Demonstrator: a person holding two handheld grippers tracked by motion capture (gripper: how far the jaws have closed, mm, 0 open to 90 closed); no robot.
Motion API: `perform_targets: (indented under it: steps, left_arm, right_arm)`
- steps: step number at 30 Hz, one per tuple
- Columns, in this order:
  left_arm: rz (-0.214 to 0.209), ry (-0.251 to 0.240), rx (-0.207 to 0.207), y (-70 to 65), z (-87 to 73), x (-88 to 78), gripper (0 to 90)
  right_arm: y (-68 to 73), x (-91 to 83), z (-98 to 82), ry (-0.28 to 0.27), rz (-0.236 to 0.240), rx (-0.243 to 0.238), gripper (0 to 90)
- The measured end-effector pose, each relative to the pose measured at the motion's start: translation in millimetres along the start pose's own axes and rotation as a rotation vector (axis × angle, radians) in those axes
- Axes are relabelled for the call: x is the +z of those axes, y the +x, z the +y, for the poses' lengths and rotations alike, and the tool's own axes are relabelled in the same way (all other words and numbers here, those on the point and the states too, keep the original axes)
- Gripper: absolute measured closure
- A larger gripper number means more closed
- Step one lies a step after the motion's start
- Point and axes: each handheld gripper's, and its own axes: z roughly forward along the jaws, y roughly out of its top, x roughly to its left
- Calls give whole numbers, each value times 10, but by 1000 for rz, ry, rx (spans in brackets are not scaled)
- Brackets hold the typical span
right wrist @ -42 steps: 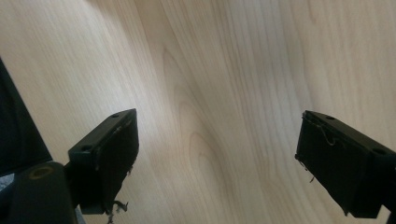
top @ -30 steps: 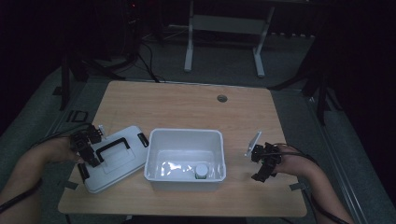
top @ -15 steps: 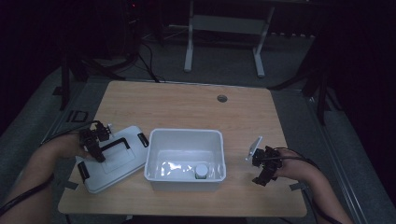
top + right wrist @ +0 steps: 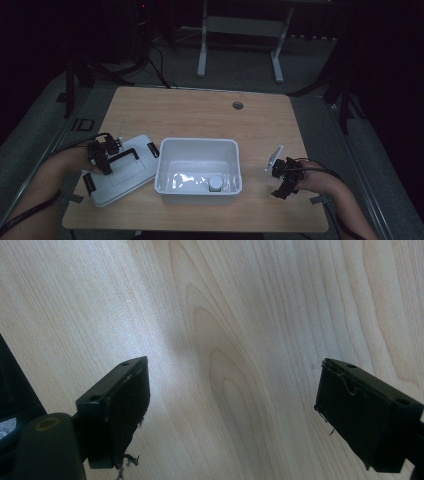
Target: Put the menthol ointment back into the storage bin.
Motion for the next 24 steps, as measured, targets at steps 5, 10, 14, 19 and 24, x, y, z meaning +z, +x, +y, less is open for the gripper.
perform_targets:
  steps: [5, 10, 14, 19, 24]
  left_arm:
    - [-20, 6, 10, -43, 9, 5, 814]
    - [-33, -8, 2, -23, -11, 4, 832]
    - [-30, -21, 12, -10, -23, -20, 834]
    - [-40, -36, 22, -6, -76, -90, 836]
    - [-40, -24, 19, -19, -155, -198, 837]
  right_arm:
    - [-9, 7, 30, 4, 2, -3, 138]
    - [-9, 8, 49, 8, 5, 1, 138]
    - [-14, 10, 43, 14, 3, 0, 138]
    - [-20, 2, 37, 18, 4, 9, 139]
    - [-18, 2, 44, 15, 4, 6, 139]
